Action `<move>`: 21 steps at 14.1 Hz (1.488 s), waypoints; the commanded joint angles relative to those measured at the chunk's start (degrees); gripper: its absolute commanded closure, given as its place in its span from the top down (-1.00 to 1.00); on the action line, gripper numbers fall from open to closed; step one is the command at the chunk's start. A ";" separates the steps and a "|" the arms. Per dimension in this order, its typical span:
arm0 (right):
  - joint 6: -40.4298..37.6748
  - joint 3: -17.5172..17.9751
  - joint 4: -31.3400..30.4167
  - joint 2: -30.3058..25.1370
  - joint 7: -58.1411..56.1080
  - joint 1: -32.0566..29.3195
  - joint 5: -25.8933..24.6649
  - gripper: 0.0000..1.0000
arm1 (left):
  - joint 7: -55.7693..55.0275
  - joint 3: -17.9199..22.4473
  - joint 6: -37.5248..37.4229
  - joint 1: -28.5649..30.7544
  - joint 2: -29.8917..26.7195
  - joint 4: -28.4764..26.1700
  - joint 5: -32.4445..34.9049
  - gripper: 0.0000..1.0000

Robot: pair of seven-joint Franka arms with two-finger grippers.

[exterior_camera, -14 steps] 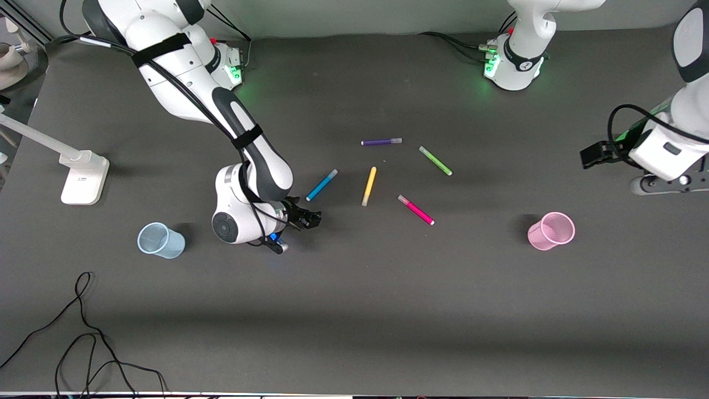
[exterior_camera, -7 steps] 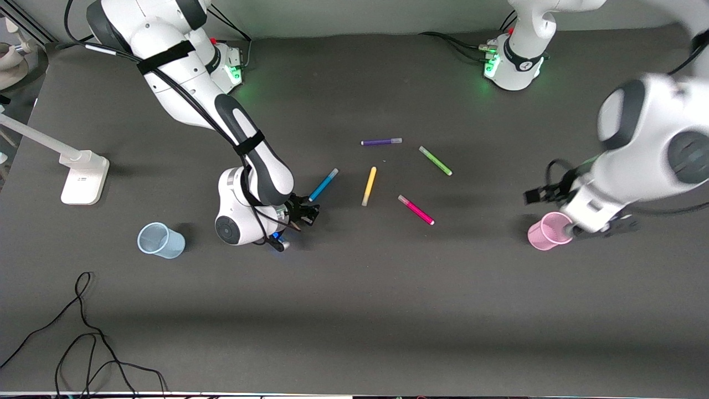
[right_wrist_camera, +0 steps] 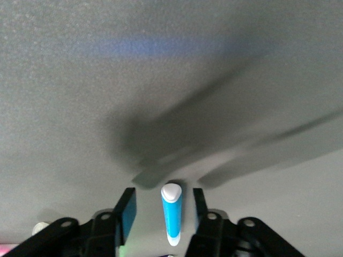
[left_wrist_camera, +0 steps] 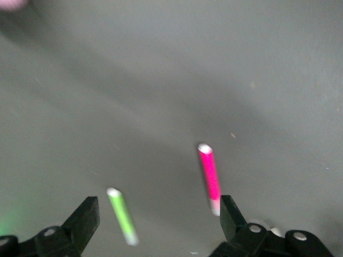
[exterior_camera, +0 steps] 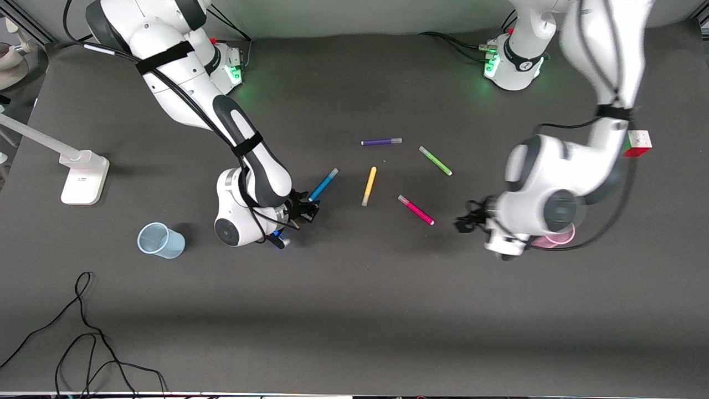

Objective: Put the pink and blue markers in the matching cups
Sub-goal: 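Lift the blue marker with the right gripper while the left gripper reaches the pink marker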

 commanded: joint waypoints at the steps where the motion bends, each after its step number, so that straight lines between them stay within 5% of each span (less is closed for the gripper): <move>1: -0.99 -0.31 0.44 -0.23 0.89 0.15 2.10 -0.25 | -11.03 0.69 3.57 -5.18 3.62 0.76 -0.09 0.99; 4: -0.73 -0.31 0.44 0.12 0.72 0.15 2.37 -0.80 | -15.70 0.60 8.48 -7.47 5.82 -0.20 -0.26 0.96; 8: -1.25 -0.75 0.53 -0.40 -0.07 -0.81 2.20 -1.00 | -16.77 0.60 14.81 -8.09 6.71 -3.71 -0.62 0.77; 12: -4.95 -3.03 0.53 -8.03 0.54 -1.87 -3.93 -1.00 | -18.62 0.60 18.43 -9.84 8.99 -5.65 -0.62 0.57; 13: -4.95 -3.03 0.53 -8.66 0.98 -1.87 -4.04 -0.75 | -18.62 0.60 19.21 -10.81 9.52 -5.65 -0.70 0.43; 14: -4.34 -3.03 0.44 -7.97 0.98 -1.52 -3.61 0.36 | -18.96 0.60 20.09 -11.08 9.70 -5.74 -0.70 0.38; 15: -3.03 -2.86 -0.17 -7.27 0.90 -0.65 -2.56 0.99 | -19.58 0.60 20.10 -11.17 10.05 -5.74 -0.70 0.23; 18: 3.82 -2.86 -3.33 -4.19 0.63 4.35 5.34 0.99 | -19.84 0.42 20.10 -11.26 10.05 -5.74 -0.70 -0.21; 21: 5.86 -2.95 -4.56 -2.69 0.90 7.26 8.43 0.99 | -20.02 0.16 20.10 -11.26 10.05 -5.74 -0.70 -0.91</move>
